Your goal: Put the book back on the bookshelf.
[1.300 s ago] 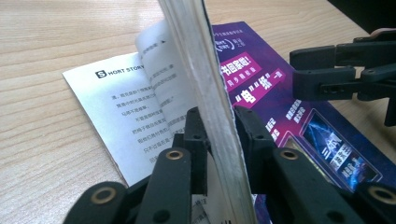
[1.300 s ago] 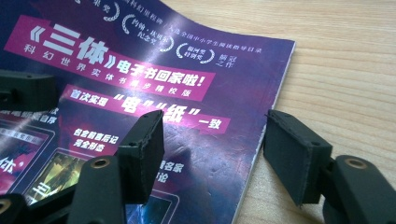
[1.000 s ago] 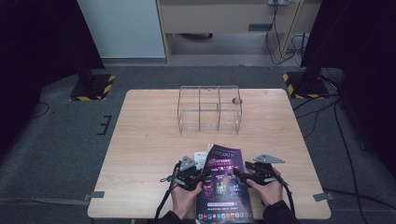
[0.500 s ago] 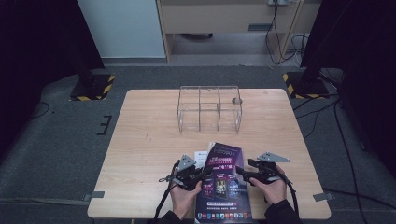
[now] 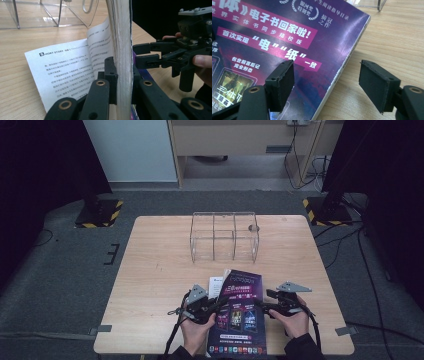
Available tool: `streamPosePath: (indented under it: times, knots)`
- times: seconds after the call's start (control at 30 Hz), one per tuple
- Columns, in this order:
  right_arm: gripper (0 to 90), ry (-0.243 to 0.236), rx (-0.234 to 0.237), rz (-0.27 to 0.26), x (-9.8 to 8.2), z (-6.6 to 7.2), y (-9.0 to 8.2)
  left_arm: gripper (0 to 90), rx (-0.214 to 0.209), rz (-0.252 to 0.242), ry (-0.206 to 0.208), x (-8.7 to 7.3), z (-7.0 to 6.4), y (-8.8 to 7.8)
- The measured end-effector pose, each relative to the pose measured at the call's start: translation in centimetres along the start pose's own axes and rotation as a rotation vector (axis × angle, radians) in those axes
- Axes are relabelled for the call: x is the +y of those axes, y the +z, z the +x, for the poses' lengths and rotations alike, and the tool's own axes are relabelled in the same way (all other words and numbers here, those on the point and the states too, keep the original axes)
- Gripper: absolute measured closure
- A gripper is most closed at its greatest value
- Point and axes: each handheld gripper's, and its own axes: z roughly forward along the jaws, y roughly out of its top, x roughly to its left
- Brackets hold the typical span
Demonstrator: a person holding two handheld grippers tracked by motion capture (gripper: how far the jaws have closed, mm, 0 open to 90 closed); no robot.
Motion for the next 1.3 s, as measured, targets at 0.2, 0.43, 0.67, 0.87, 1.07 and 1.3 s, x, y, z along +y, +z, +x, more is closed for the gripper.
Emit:
streamPosePath:
  times: [0.2, 0.43, 0.67, 0.87, 1.07, 1.3]
  knots:
    - [27.8, 0.015, 0.037, -0.015, 0.1, 0.2, -0.1, 83.4, -0.013, -0.025, 0.016, 0.5, -0.5, -0.5]
    - [26.2, 0.037, 0.074, -0.054, 0.3, 0.3, -0.3, 83.4, -0.023, -0.059, 0.027, 1.0, -0.8, -1.3]
    - [24.8, 0.049, 0.112, -0.071, 0.4, 0.6, -0.4, 83.5, -0.029, -0.087, 0.027, 1.5, -0.8, -2.0]
    - [24.7, 0.065, 0.149, -0.082, 0.4, 0.7, -0.2, 83.4, -0.034, -0.109, 0.026, 1.8, -0.8, -2.4]
    - [24.4, 0.079, 0.193, -0.087, 0.3, 0.8, 0.0, 83.4, -0.042, -0.126, 0.031, 2.0, -0.9, -2.7]
    - [24.5, 0.093, 0.250, -0.079, 0.2, 1.1, 0.4, 83.4, -0.051, -0.139, 0.036, 2.1, -1.0, -2.9]
